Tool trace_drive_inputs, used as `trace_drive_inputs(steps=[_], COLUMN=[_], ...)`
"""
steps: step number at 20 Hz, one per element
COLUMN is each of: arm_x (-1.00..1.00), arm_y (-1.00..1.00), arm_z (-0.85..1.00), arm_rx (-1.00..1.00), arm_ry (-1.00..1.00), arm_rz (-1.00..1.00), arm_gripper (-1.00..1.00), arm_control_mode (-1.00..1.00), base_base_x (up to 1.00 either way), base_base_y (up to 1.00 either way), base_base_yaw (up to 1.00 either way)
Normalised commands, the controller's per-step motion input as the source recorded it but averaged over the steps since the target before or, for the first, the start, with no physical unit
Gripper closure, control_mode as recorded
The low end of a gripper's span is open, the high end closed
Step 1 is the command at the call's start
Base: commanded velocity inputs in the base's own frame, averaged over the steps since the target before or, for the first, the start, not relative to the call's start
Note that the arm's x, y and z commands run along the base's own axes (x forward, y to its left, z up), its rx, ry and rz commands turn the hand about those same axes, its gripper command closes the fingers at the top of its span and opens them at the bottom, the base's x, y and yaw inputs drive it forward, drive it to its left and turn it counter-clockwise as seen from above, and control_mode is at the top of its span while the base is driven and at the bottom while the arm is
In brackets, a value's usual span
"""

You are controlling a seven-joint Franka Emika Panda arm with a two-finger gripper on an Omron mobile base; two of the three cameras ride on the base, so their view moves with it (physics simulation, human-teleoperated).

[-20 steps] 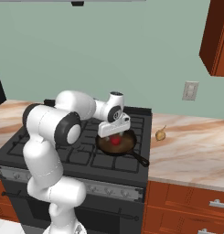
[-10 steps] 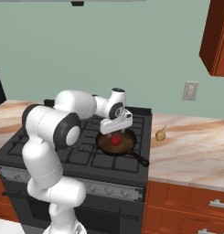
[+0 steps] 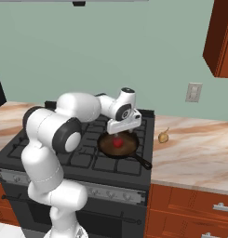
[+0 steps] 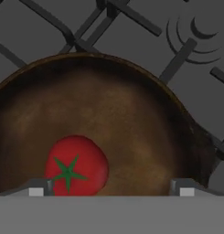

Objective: Place the pan on the front right burner on the stove. Then place the tomato and the onion in the pan and turn on the front right burner.

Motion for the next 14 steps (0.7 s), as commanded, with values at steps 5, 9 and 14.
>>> trace_drive_inputs(steps=[5, 9, 14], arm_x=[0.0, 0.0, 0.0], arm_y=[-0.29, -0.35, -0.39], arm_z=[0.16, 0.02, 0.0], arm_rx=[0.06, 0.02, 0.0], arm_ry=[-0.08, -0.11, -0.07], arm_rz=[-0.06, -0.1, -0.17], arm_gripper=[-1.0, -1.0, -1.0], arm_control_mode=[-1.0, -1.0, -1.0], base_base_x=[0.0, 0.0, 0.0], base_base_y=[0.0, 0.0, 0.0], base_base_yaw=[0.0, 0.0, 0.0])
